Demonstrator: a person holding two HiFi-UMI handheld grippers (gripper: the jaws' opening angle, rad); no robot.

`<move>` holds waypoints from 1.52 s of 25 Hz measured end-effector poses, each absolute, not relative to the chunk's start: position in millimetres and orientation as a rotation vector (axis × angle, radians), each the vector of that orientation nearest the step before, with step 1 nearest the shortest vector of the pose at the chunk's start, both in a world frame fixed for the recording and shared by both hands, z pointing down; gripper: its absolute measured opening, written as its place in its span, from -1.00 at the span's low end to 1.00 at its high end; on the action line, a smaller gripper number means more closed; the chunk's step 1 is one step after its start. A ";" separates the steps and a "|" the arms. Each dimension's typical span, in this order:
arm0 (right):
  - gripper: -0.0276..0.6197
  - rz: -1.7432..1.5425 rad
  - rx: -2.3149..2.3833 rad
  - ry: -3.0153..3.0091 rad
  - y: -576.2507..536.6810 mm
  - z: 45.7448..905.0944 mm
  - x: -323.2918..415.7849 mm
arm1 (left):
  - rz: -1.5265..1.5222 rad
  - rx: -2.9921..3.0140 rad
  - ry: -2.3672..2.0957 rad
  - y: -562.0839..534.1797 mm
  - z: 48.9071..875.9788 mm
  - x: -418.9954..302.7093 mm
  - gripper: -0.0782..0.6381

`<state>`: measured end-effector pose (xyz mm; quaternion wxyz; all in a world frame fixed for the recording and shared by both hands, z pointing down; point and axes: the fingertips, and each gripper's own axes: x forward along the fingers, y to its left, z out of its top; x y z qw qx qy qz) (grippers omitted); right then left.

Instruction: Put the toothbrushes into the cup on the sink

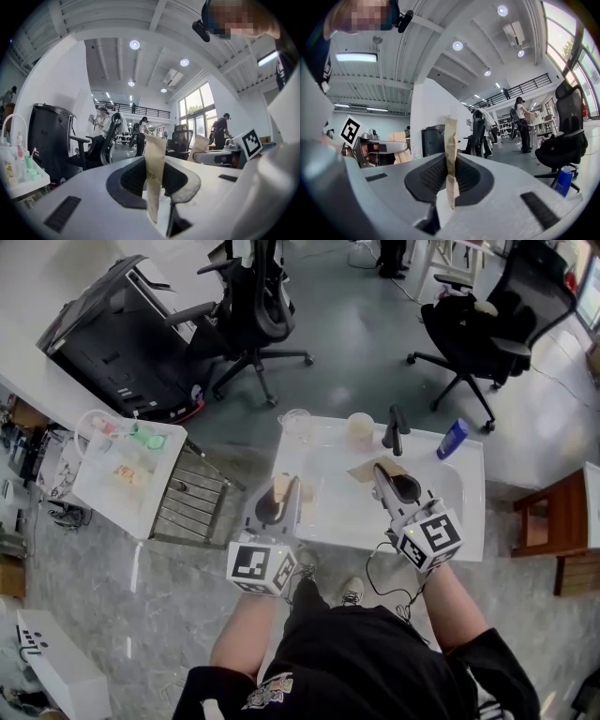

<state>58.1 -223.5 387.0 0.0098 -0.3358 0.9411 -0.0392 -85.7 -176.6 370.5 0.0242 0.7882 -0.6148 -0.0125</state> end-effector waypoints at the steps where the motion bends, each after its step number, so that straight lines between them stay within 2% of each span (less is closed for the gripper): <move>1: -0.81 -0.122 -1.058 2.936 -225.0 387.6 55.7 | -0.041 2.447 -1.896 -179.4 370.2 -88.5 -0.61; 24: -0.81 -0.170 -1.356 2.870 -273.6 397.1 -16.9 | -0.110 2.612 -1.732 -300.9 367.7 -180.3 -0.61; 38: -0.81 -0.221 -1.540 2.839 -293.1 418.4 -33.7 | -0.089 2.616 -1.634 -384.0 423.8 -208.9 -0.61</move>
